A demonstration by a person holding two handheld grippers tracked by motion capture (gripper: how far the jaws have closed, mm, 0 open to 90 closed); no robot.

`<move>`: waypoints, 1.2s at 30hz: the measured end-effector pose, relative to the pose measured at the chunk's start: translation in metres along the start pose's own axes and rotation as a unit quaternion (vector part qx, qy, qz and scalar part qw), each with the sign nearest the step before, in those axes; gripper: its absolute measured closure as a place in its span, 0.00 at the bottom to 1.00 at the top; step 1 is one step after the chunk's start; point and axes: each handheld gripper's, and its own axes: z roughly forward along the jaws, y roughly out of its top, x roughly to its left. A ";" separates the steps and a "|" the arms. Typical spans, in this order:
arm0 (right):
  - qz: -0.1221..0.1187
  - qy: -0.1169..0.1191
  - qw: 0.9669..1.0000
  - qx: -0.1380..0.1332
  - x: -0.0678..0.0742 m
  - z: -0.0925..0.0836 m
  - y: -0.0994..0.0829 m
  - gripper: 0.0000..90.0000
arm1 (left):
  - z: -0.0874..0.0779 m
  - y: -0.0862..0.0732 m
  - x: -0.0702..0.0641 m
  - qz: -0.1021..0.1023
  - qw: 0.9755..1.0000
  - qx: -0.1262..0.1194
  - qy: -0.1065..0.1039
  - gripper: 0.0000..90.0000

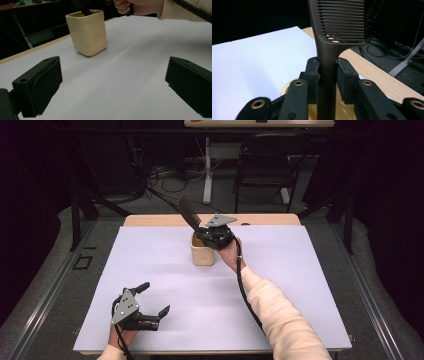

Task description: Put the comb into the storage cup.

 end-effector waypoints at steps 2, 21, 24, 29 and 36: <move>-0.002 0.001 1.000 0.002 0.001 0.001 -0.001 0.80 | 0.000 0.000 0.000 -0.001 1.000 -0.001 0.000 0.01; -0.008 -0.006 1.000 0.022 0.007 0.005 -0.005 0.79 | 0.000 0.000 0.000 0.001 1.000 0.000 -0.001 0.01; -0.013 -0.010 1.000 0.026 0.008 0.005 -0.005 0.79 | 0.000 0.000 0.000 0.001 1.000 -0.001 -0.001 0.01; -0.015 -0.012 0.999 0.032 0.009 0.004 -0.006 0.79 | 0.000 0.000 0.000 0.001 1.000 -0.002 -0.001 0.01; -0.007 -0.014 0.999 0.030 0.010 -0.001 -0.007 0.72 | 0.000 0.000 0.000 0.001 1.000 -0.001 -0.001 0.01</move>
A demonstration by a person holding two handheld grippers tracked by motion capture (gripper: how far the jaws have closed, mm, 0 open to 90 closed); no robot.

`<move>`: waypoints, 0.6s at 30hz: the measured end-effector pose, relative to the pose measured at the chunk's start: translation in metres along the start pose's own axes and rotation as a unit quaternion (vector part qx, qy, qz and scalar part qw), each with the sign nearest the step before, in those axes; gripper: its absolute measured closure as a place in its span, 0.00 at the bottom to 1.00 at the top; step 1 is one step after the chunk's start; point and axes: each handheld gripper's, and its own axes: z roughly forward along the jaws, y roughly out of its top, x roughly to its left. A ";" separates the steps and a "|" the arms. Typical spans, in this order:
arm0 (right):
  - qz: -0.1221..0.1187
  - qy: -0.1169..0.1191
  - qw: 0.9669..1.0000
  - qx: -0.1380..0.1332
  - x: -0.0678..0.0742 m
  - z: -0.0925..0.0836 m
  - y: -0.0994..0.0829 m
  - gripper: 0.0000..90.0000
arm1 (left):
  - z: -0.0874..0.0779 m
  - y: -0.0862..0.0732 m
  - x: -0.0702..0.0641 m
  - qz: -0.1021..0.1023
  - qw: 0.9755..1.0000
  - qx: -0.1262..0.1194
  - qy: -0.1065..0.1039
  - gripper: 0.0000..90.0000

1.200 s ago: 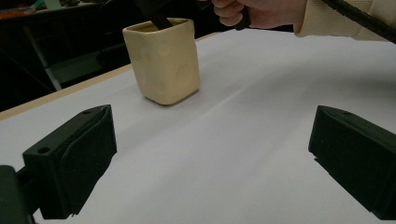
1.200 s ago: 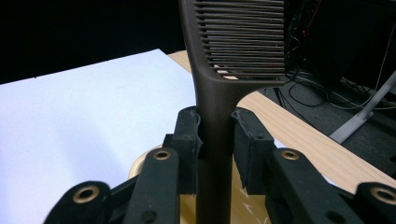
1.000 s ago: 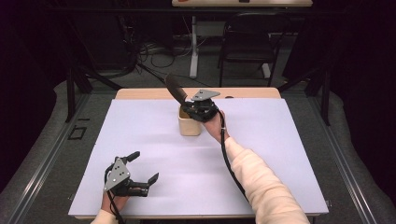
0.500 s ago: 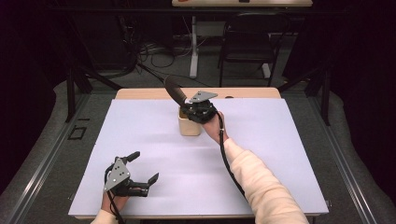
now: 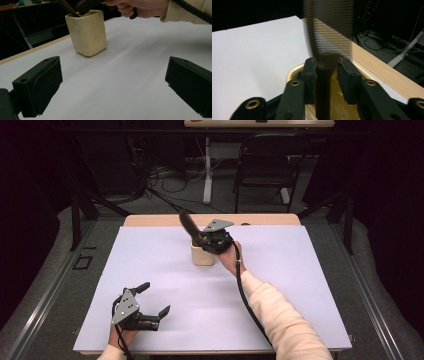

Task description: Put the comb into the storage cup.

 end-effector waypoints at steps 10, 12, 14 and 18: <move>0.027 0.029 0.999 0.009 -0.003 -0.020 0.005 0.27 | 0.000 0.000 0.000 0.000 1.000 0.002 0.000 0.01; 0.024 0.033 0.999 0.014 -0.003 -0.024 0.006 0.21 | 0.000 0.000 0.000 -0.001 1.000 0.002 0.001 0.01; 0.026 0.042 0.999 0.018 -0.003 -0.028 0.006 0.17 | -0.001 -0.001 0.000 -0.001 1.000 0.003 0.002 0.01; 0.025 0.054 0.998 0.024 -0.003 -0.035 0.007 0.11 | -0.004 -0.002 0.000 -0.001 1.000 0.005 0.007 0.01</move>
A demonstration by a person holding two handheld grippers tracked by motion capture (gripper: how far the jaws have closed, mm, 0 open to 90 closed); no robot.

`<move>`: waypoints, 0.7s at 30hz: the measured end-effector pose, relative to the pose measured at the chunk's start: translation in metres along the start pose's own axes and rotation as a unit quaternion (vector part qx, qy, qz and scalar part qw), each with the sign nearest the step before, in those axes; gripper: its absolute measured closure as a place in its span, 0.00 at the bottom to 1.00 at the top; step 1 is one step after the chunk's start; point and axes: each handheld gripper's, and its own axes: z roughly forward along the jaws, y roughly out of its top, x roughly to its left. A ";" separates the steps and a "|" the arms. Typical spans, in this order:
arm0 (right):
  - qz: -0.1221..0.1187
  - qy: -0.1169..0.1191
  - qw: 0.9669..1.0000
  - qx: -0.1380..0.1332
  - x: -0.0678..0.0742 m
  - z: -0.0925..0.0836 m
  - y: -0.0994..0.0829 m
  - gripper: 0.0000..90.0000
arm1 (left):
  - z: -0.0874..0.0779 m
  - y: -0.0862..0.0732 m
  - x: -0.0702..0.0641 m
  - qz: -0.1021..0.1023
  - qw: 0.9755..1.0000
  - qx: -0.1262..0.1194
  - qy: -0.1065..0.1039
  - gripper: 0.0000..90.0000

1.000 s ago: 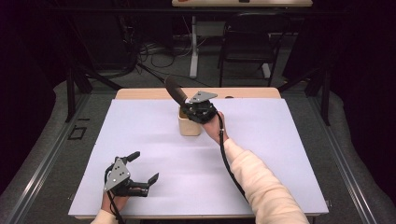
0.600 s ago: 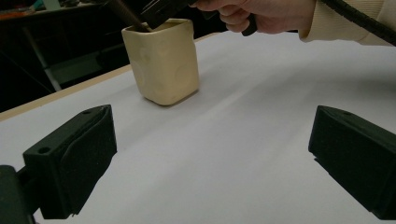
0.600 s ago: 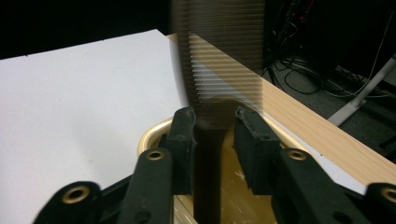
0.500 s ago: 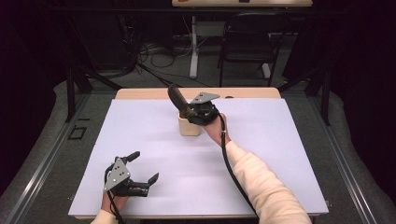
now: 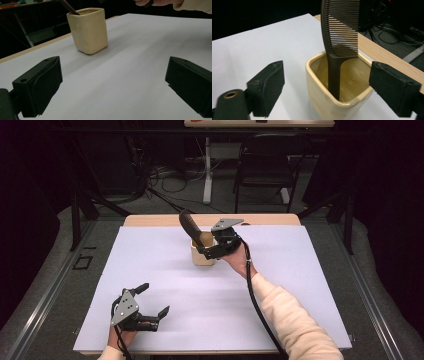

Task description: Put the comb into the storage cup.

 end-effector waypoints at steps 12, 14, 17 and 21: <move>0.004 0.021 1.000 0.019 0.001 -0.029 -0.007 0.00 | -0.003 0.000 -0.001 -0.001 1.000 0.000 0.005 0.01; 0.006 0.023 1.000 0.016 0.000 -0.035 -0.010 0.00 | -0.002 0.000 -0.002 -0.003 1.000 -0.001 0.005 0.01; 0.008 0.024 1.000 0.015 -0.001 -0.044 -0.014 0.00 | 0.000 0.001 -0.002 0.001 1.000 0.001 0.002 0.01; 0.012 0.021 1.000 0.015 -0.002 -0.059 -0.024 0.00 | 0.002 0.001 -0.002 0.003 1.000 0.001 -0.001 0.01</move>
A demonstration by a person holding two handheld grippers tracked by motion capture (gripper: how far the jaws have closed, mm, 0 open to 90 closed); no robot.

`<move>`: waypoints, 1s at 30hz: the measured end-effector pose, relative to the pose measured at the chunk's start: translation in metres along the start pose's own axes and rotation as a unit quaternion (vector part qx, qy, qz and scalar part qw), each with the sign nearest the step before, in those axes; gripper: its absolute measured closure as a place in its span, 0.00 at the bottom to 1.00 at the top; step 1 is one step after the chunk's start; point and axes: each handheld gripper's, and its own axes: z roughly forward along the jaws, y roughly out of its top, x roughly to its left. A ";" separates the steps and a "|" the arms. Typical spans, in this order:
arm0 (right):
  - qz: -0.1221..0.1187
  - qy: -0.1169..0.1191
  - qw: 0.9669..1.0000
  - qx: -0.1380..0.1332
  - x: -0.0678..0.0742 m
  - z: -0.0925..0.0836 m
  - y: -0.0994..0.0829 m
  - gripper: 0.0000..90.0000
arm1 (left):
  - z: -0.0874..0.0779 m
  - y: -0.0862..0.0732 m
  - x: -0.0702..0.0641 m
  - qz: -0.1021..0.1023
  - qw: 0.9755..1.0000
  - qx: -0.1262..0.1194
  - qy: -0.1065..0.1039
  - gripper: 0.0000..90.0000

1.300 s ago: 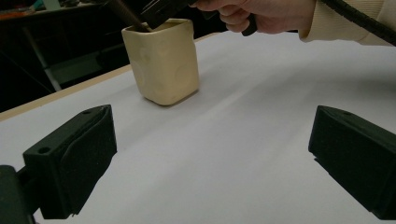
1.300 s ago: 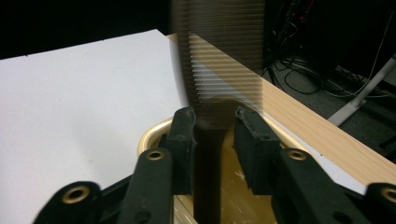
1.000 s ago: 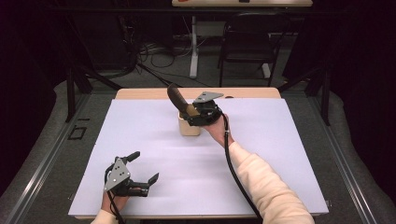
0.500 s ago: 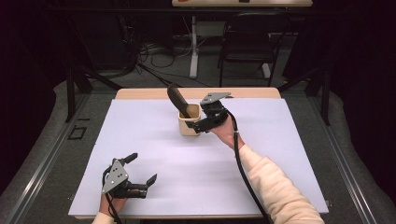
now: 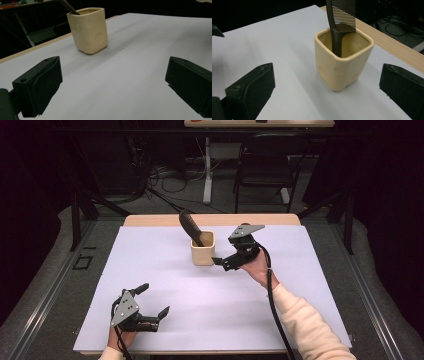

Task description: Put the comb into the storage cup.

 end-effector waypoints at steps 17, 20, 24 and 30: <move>0.015 -0.010 1.000 -0.002 -0.001 -0.052 -0.035 0.00 | 0.003 0.001 0.000 0.003 1.000 -0.002 -0.007 0.01; 0.018 -0.018 1.000 -0.001 -0.002 -0.058 -0.042 0.00 | 0.003 0.002 0.000 0.003 1.000 -0.004 -0.008 0.01; 0.015 -0.025 1.000 0.000 -0.001 -0.065 -0.050 0.00 | 0.003 0.002 0.000 0.004 1.000 -0.003 -0.008 0.01; 0.007 -0.029 1.000 0.001 0.005 -0.076 -0.061 0.00 | 0.004 0.002 -0.001 0.004 1.000 -0.001 -0.008 0.01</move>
